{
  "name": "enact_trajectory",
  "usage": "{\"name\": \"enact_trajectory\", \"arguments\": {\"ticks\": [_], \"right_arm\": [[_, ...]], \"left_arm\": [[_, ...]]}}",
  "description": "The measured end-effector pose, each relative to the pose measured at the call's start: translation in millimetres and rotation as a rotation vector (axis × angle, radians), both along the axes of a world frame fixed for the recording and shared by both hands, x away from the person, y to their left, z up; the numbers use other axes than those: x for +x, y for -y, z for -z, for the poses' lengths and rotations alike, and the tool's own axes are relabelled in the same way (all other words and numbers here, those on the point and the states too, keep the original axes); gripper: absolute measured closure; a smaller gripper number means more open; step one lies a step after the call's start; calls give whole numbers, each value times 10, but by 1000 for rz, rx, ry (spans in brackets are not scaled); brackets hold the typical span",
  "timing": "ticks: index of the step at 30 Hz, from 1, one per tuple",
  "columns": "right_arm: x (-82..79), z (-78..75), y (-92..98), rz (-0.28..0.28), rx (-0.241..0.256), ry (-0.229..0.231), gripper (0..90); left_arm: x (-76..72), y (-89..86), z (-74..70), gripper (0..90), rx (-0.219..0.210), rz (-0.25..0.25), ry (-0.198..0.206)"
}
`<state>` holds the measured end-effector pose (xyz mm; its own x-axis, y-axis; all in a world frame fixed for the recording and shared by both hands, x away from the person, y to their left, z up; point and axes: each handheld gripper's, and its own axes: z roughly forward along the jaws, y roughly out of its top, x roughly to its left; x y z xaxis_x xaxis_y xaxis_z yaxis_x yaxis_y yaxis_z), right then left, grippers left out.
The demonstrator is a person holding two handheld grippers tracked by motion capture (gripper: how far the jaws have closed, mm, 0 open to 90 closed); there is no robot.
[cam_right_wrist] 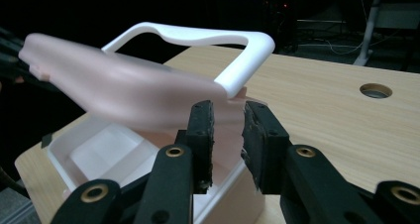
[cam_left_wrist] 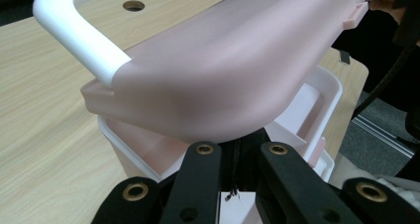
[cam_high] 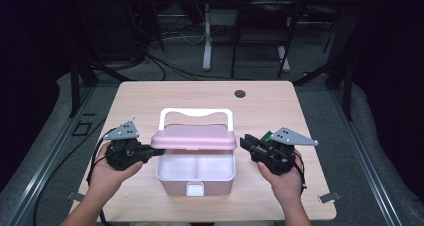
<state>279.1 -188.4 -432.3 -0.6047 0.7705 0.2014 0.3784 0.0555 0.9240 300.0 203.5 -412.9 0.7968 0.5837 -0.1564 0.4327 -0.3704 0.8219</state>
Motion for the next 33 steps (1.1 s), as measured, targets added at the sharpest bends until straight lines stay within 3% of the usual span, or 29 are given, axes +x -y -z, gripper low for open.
{"name": "enact_trajectory", "arguments": {"ticks": [9,14,20,33], "right_arm": [[-139,114,10,-18,-5,-7,829],[-202,251,-102,-61,-51,-5,892],[-203,369,-210,-91,-81,-36,900],[-174,544,-396,-131,-112,-59,900]], "left_arm": [[96,14,-116,896,13,-15,1],[156,20,-172,896,13,-21,2],[214,18,-211,897,0,-26,-2],[325,39,-298,898,8,-52,8]]}}
